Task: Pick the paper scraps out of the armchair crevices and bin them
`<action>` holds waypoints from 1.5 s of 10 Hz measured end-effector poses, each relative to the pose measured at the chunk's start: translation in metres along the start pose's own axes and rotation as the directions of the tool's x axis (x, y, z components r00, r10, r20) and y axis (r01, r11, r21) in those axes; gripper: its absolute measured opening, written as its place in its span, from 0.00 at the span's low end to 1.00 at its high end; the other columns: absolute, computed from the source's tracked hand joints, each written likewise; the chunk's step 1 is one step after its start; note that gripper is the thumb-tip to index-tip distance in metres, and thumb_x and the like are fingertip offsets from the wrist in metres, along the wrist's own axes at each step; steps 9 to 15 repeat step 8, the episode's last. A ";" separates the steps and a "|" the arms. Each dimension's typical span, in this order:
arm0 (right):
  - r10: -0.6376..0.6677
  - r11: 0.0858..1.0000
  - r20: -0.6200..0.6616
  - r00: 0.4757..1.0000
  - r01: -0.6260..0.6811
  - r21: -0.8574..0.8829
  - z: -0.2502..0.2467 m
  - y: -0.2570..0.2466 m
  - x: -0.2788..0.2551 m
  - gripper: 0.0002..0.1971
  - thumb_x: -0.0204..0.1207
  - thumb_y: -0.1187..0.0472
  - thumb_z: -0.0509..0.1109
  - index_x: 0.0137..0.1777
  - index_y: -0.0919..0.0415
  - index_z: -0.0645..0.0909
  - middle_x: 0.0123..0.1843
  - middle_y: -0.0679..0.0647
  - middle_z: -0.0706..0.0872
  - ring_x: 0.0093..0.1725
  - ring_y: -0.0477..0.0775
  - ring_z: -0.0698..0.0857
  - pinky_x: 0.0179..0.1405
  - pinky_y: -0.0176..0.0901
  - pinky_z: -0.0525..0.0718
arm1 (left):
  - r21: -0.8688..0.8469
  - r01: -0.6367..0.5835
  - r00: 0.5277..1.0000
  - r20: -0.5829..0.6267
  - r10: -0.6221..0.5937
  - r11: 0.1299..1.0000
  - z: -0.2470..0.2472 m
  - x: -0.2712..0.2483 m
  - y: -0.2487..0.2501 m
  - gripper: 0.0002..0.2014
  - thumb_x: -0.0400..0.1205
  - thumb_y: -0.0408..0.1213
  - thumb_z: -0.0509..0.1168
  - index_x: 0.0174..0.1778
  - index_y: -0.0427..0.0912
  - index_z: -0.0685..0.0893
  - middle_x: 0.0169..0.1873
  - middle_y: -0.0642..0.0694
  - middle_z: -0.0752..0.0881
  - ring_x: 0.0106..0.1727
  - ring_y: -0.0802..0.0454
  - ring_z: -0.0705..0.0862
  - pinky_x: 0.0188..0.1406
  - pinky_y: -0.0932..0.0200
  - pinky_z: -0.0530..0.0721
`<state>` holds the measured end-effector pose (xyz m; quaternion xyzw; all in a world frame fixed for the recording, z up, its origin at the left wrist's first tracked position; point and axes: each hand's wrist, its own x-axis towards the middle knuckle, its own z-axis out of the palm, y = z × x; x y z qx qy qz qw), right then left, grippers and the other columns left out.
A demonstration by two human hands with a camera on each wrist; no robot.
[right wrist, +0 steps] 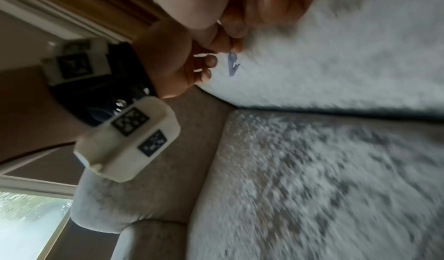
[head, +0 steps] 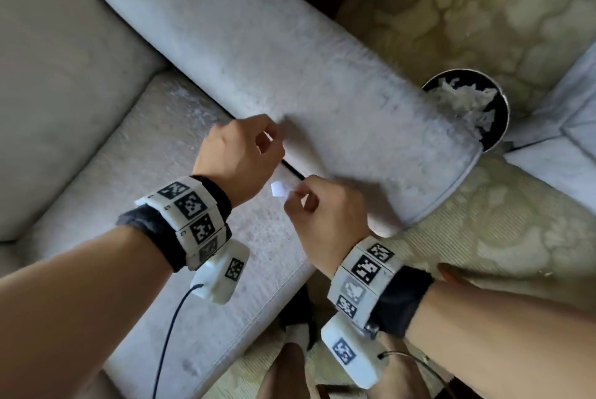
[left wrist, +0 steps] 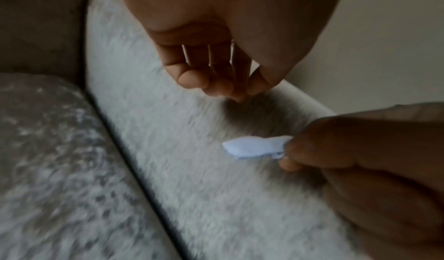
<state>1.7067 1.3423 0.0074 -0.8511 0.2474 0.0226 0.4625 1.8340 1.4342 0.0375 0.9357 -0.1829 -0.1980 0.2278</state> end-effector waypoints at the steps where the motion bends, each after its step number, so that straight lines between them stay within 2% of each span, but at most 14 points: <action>1: -0.120 0.993 -0.126 0.985 0.121 -0.001 -0.042 -0.016 0.007 0.14 0.74 0.52 0.72 0.30 0.53 0.77 0.15 0.44 0.63 0.19 0.51 0.68 0.20 0.36 0.65 | 0.002 -0.056 0.997 -0.056 0.056 0.998 -0.022 0.006 0.028 0.04 0.78 0.42 0.67 0.41 0.51 0.87 0.26 0.57 0.83 0.30 0.59 0.82 0.32 0.63 0.76; 2: -0.144 0.988 -0.229 0.963 0.153 0.023 -0.096 -0.027 0.018 0.12 0.71 0.54 0.68 0.28 0.55 0.76 0.15 0.44 0.64 0.22 0.52 0.70 0.20 0.37 0.66 | 0.010 -0.116 0.988 -0.101 0.117 0.993 -0.035 0.017 0.069 0.05 0.77 0.42 0.66 0.40 0.51 0.87 0.25 0.57 0.83 0.30 0.58 0.81 0.31 0.64 0.76; 3: -0.155 0.987 -0.367 0.917 0.156 -0.029 -0.153 -0.009 0.038 0.13 0.72 0.52 0.66 0.29 0.57 0.81 0.18 0.44 0.70 0.24 0.50 0.72 0.25 0.40 0.69 | 0.004 -0.162 0.981 -0.109 0.162 0.987 -0.031 0.032 0.115 0.05 0.79 0.42 0.66 0.41 0.50 0.87 0.26 0.55 0.83 0.32 0.54 0.82 0.31 0.60 0.77; 4: -0.059 0.996 -0.488 0.871 0.015 -0.092 -0.202 0.038 0.061 0.12 0.72 0.54 0.67 0.33 0.58 0.85 0.23 0.47 0.80 0.27 0.51 0.79 0.31 0.44 0.76 | -0.034 -0.250 0.965 -0.094 0.246 0.968 -0.012 0.046 0.162 0.06 0.78 0.44 0.65 0.39 0.50 0.86 0.28 0.55 0.85 0.35 0.52 0.84 0.36 0.57 0.82; 5: 0.129 0.974 -0.504 0.854 -0.204 -0.097 -0.231 0.094 0.079 0.10 0.73 0.55 0.69 0.40 0.58 0.89 0.32 0.53 0.87 0.31 0.56 0.84 0.33 0.40 0.79 | -0.067 -0.278 0.960 -0.015 0.278 0.958 0.016 0.055 0.196 0.06 0.78 0.44 0.64 0.38 0.50 0.86 0.29 0.56 0.86 0.36 0.56 0.84 0.41 0.57 0.83; 6: 0.364 0.907 -0.425 0.829 -0.419 -0.041 -0.245 0.149 0.097 0.07 0.76 0.55 0.71 0.45 0.55 0.89 0.34 0.49 0.87 0.28 0.49 0.82 0.31 0.30 0.73 | -0.085 -0.290 0.955 0.042 0.294 0.953 0.044 0.059 0.216 0.06 0.79 0.43 0.65 0.38 0.50 0.86 0.30 0.55 0.86 0.35 0.59 0.84 0.38 0.61 0.83; 7: 0.519 0.811 -0.310 0.797 -0.573 -0.118 -0.240 0.191 0.123 0.15 0.74 0.46 0.72 0.41 0.59 0.86 0.34 0.51 0.87 0.30 0.51 0.84 0.30 0.34 0.80 | -0.070 -0.286 0.952 0.089 0.291 0.956 0.057 0.065 0.222 0.06 0.79 0.43 0.65 0.37 0.51 0.85 0.29 0.56 0.86 0.33 0.60 0.83 0.35 0.66 0.80; 8: 0.558 0.782 -0.305 0.772 -0.612 -0.117 -0.237 0.207 0.138 0.17 0.69 0.44 0.77 0.47 0.57 0.88 0.46 0.56 0.91 0.42 0.58 0.88 0.48 0.46 0.88 | -0.065 -0.256 0.960 0.104 0.261 0.965 0.056 0.066 0.222 0.06 0.78 0.44 0.65 0.38 0.51 0.86 0.29 0.56 0.86 0.35 0.59 0.84 0.38 0.61 0.83; 15: 0.558 0.782 -0.305 0.772 -0.612 -0.117 -0.237 0.207 0.138 0.17 0.69 0.44 0.77 0.47 0.57 0.88 0.46 0.56 0.91 0.42 0.58 0.88 0.48 0.46 0.88 | -0.065 -0.256 0.960 0.104 0.261 0.965 0.056 0.066 0.222 0.06 0.78 0.44 0.65 0.38 0.51 0.86 0.29 0.56 0.86 0.35 0.59 0.84 0.38 0.61 0.83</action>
